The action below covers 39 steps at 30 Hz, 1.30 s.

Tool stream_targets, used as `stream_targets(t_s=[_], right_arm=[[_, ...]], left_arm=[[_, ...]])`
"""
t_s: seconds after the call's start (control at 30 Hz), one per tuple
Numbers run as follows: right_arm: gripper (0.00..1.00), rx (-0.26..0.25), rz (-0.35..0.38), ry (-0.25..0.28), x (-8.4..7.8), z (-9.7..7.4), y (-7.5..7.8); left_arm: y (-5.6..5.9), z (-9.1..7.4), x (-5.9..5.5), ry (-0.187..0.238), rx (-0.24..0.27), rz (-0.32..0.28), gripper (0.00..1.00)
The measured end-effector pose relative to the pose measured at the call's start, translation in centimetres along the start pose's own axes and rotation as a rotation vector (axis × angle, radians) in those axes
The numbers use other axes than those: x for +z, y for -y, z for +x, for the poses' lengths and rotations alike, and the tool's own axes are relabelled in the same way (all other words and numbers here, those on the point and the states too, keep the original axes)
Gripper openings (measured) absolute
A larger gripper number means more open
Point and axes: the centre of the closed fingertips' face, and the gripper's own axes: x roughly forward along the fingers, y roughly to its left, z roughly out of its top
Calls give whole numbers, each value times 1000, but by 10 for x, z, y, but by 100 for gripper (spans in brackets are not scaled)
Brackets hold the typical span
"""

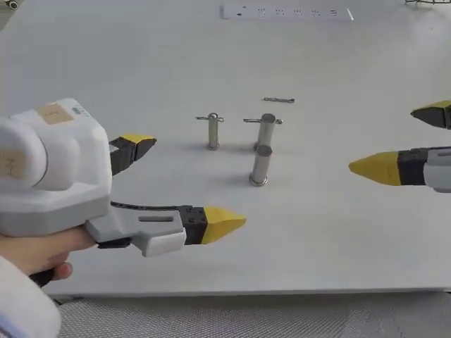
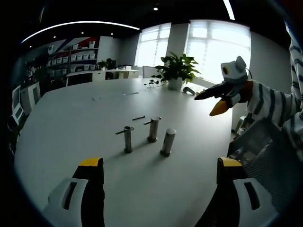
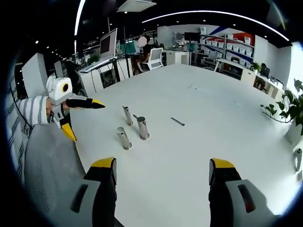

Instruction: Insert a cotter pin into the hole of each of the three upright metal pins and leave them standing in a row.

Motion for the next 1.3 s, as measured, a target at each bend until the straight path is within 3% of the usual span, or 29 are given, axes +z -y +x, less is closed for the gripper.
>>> stream_targets(t_s=[0.13, 0.3, 0.5, 0.6, 0.67, 0.9, 1.0, 1.17, 1.3], right_arm=[[73, 39, -102, -20, 11, 6, 1], [66, 62, -159, -47, 20, 10, 6], [55, 63, -253, -107, 28, 22, 28], [44, 81, -244, -89, 41, 31, 36], [40, 90, -245, -93, 46, 35, 39], [31, 153, -354, -156, 59, 61, 47], [25, 193, -432, -208, 59, 77, 49], [21, 245, -484, -251, 59, 98, 44], [20, 272, -563, -315, 53, 113, 42]], left_arm=[[-1, 0, -6, -13, 6, -22, 99], [-2, -3, -11, -34, 13, -28, 99], [-3, -4, -12, -23, 14, -51, 99], [4, -3, -26, -87, -18, -19, 99], [7, -2, -29, -97, -28, -13, 99], [12, 0, -27, -89, -44, -47, 99], [11, 1, -22, -78, -44, -51, 99], [10, 1, -18, -75, -45, -49, 99], [9, 1, -18, -76, -44, -53, 99]])
